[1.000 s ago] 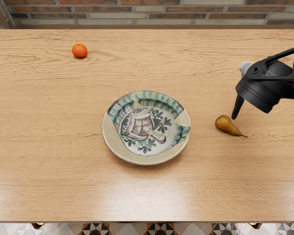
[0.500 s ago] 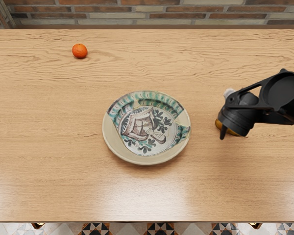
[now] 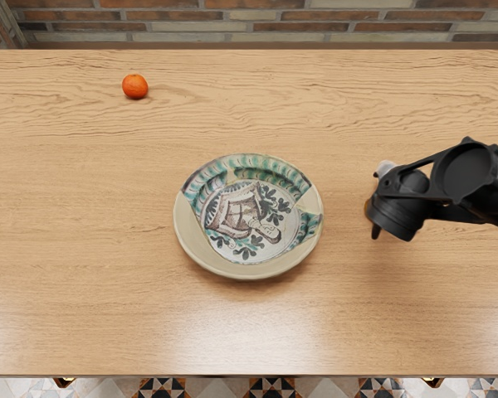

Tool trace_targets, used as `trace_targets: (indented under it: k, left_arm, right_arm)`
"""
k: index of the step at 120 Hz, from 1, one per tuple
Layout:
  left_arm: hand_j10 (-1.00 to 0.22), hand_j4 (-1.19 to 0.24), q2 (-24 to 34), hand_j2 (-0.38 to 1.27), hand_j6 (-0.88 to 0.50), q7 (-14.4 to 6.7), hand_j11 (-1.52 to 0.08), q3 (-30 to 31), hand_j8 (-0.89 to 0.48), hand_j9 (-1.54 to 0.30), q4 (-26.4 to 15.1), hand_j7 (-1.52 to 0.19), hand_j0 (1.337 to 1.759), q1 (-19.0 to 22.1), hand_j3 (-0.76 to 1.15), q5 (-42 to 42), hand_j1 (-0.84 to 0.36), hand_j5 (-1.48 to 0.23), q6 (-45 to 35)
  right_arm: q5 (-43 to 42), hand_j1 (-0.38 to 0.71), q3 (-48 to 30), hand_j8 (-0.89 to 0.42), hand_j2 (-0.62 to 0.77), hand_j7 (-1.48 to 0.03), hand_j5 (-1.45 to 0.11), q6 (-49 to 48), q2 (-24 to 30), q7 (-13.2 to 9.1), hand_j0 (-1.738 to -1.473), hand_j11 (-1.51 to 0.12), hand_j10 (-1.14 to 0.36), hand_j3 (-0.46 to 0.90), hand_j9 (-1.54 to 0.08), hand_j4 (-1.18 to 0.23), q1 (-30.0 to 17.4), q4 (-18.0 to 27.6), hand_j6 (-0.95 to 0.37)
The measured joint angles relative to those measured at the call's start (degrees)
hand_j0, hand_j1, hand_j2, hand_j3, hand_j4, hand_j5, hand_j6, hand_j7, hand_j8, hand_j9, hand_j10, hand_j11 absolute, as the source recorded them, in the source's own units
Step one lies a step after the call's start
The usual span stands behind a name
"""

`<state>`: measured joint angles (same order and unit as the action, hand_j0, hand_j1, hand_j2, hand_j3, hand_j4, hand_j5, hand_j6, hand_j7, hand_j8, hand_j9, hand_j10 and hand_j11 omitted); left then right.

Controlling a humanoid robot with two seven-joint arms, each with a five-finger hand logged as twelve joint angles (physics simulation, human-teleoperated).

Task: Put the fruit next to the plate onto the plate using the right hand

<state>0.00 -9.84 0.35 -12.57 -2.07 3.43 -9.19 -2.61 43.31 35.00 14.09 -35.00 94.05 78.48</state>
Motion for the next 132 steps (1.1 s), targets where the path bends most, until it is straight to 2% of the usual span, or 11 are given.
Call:
trace_targets:
  k: [31, 61, 80, 132]
  left_arm:
    - [0.0, 0.0, 0.0, 0.0, 0.0, 0.0, 0.0, 0.0, 0.0, 0.0, 0.0, 0.0, 1.658, 0.0, 0.0, 0.0, 0.35, 0.0, 0.0]
    - [0.0, 0.0, 0.0, 0.0, 0.0, 0.0, 0.0, 0.0, 0.0, 0.0, 0.0, 0.0, 1.658, 0.0, 0.0, 0.0, 0.35, 0.0, 0.0]
    - [0.0, 0.0, 0.0, 0.0, 0.0, 0.0, 0.0, 0.0, 0.0, 0.0, 0.0, 0.0, 1.658, 0.0, 0.0, 0.0, 0.35, 0.0, 0.0]
    - [0.0, 0.0, 0.0, 0.0, 0.0, 0.0, 0.0, 0.0, 0.0, 0.0, 0.0, 0.0, 1.658, 0.0, 0.0, 0.0, 0.35, 0.0, 0.0]
  right_arm:
    - [-0.3, -0.06, -0.4, -0.25, -0.05, -0.32, -0.32, 0.0, -0.6, 0.0, -1.658, -0.32, -0.25, 0.0, -0.32, -0.25, -0.1, -0.3, -0.25]
    - [-0.4, -0.02, -0.1, -0.28, -0.05, -0.36, -0.36, 0.0, -0.6, 0.0, -1.658, -0.36, -0.28, 0.0, -0.36, -0.28, -0.1, -0.6, -0.28]
    - [-0.4, 0.05, -0.1, -0.33, -0.07, -0.43, -0.43, 0.0, -0.7, 0.0, -1.658, -0.43, -0.33, 0.0, -0.43, -0.33, -0.2, -0.8, -0.33]
    - [-0.4, 0.09, 0.3, -0.36, -0.07, -0.47, -0.47, 0.0, -0.4, 0.0, -1.658, -0.47, -0.36, 0.0, -0.47, -0.36, -0.2, -0.6, -0.37]
